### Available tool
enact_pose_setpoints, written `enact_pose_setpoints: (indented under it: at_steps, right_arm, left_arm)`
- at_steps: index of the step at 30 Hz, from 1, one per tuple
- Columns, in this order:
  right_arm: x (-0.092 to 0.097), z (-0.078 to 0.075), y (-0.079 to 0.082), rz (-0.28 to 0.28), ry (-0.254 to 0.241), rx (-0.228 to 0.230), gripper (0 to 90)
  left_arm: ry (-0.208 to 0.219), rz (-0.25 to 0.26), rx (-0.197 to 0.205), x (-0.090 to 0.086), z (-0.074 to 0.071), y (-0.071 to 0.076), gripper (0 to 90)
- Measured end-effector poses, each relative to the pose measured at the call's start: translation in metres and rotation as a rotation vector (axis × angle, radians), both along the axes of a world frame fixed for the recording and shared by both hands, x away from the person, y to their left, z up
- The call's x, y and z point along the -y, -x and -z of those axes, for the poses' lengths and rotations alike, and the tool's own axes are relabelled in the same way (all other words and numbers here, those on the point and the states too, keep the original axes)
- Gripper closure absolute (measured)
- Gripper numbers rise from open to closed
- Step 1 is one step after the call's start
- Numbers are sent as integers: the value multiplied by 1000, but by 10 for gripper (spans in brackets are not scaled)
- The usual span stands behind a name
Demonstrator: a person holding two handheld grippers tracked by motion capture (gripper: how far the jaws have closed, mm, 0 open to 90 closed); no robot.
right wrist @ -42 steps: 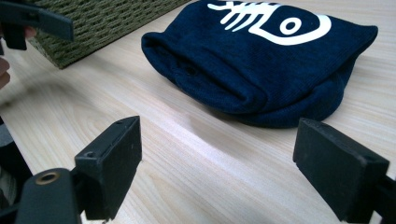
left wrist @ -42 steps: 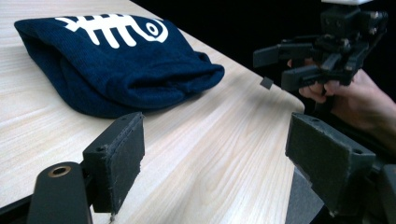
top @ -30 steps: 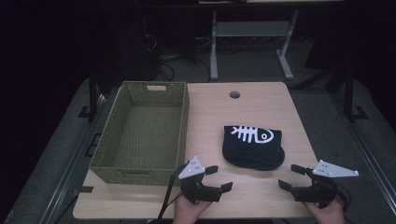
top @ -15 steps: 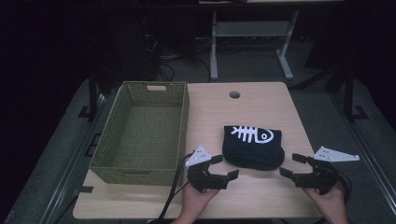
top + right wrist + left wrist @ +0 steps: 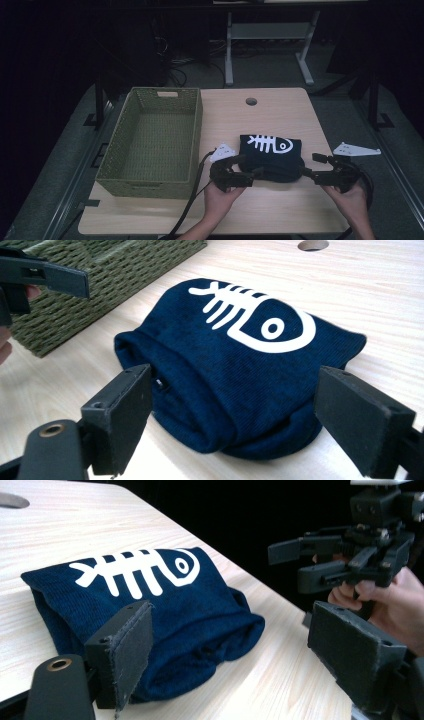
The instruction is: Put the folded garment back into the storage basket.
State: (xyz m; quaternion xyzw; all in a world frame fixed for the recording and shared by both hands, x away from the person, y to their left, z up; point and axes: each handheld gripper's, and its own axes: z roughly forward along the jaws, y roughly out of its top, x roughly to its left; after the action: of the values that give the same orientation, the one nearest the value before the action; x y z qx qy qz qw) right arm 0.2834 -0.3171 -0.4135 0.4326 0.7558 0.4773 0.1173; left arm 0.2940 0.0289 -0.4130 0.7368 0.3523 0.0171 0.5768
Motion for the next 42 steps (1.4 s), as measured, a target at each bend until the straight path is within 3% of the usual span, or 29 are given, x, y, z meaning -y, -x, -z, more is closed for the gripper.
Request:
enact_pose_setpoints:
  at_steps: [3, 6, 9, 11, 12, 14, 15, 17, 20, 26, 29, 37, 38, 42]
  right_arm:
    - [1, 0, -5, 3, -2, -13, 159]
    - [1, -2, -15, 18, 1, -30, 159]
    - [3, -3, -23, 27, -6, -31, 177]
    - [4, 1, -30, 33, -9, -59, 182]
    - [5, 3, -33, 40, -5, -64, 198]
    - [5, 16, -42, 75, 23, -112, 220]
    - [5, 21, -46, 81, 39, -140, 220]
    - [6, 34, -52, 97, 46, -191, 244]
    - [7, 43, -53, 110, 11, -182, 282]
    - [3, 52, -59, 121, 20, -201, 340]
    - [0, 55, -61, 118, 30, -211, 377]
    - [-6, 57, -61, 114, 59, -216, 508]
    - [-7, 58, -61, 111, 76, -213, 565]
    - [-8, 59, -59, 111, 67, -213, 659]
  left_arm:
    - [-14, -26, 5, 1, -1, -5, 178]
    - [-60, -80, 9, 2, 2, -19, 178]
    - [-78, -139, -28, 2, 9, -33, 178]
    - [-97, -168, -54, 3, 15, -40, 178]
    - [-123, -183, -65, 4, 20, -44, 180]
    - [-152, -203, -90, 4, 28, -51, 182]
    - [-140, -210, -131, 4, 34, -55, 181]
    - [-139, -215, -170, 4, 42, -62, 182]
    - [-136, -212, -211, 5, 50, -69, 199]
    - [-169, -214, -232, 14, 55, -74, 255]
    - [-152, -218, -264, 16, 60, -76, 261]
    - [-161, -196, -259, 22, 61, -78, 415]
    - [-162, -193, -255, 24, 62, -77, 442]
    - [-141, -183, -268, 27, 64, -76, 538]
